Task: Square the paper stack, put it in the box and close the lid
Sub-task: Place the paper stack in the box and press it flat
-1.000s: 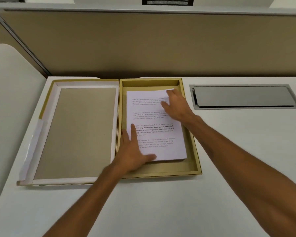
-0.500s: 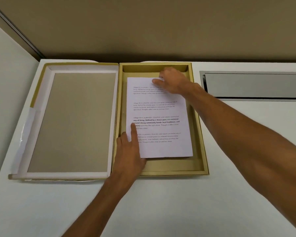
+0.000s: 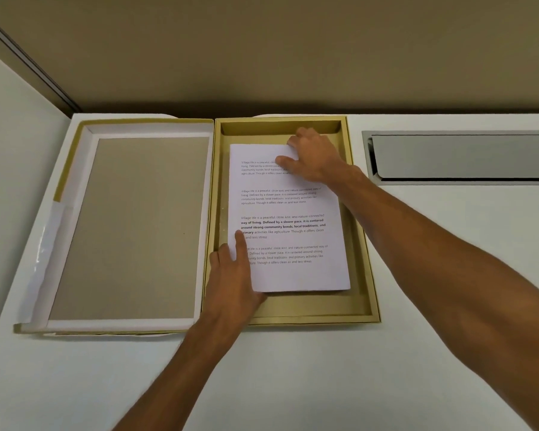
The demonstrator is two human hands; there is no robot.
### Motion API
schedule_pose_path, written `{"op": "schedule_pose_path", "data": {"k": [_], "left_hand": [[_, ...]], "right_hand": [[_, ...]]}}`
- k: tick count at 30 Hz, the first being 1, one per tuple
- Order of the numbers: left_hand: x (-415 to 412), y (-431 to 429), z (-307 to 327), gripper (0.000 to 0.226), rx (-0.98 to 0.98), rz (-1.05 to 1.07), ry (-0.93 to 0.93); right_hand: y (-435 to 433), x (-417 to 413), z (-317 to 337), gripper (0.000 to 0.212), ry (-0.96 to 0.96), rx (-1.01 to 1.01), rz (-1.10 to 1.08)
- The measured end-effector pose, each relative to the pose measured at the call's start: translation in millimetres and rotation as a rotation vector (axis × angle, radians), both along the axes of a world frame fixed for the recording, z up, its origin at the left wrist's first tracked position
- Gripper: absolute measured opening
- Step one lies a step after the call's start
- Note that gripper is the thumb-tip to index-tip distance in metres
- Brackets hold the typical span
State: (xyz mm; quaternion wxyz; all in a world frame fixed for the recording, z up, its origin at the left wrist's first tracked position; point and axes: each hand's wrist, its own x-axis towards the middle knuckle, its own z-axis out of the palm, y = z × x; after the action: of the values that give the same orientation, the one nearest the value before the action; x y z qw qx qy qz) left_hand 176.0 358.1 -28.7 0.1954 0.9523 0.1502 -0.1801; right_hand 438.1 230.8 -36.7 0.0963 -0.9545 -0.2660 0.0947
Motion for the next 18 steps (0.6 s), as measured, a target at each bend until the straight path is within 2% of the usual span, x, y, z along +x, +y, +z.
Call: {"op": "schedule_pose_path", "data": {"k": [9,13,18], "left_hand": [[-1,0,2,0.121,0.008,-0.003,0.010],[-1,-2,8,0.123,0.000,-0.005,0.021],[-6,0,21,0.132,-0.101,0.041,0.061]], "right_hand": [[-7,-10,4,0.071,-0.013,-0.020,-0.014],[-18,-27,10,0.074,-0.052,0.094,-0.053],[-32,-84,30,0.065,-0.032,0.325,-0.180]]}}
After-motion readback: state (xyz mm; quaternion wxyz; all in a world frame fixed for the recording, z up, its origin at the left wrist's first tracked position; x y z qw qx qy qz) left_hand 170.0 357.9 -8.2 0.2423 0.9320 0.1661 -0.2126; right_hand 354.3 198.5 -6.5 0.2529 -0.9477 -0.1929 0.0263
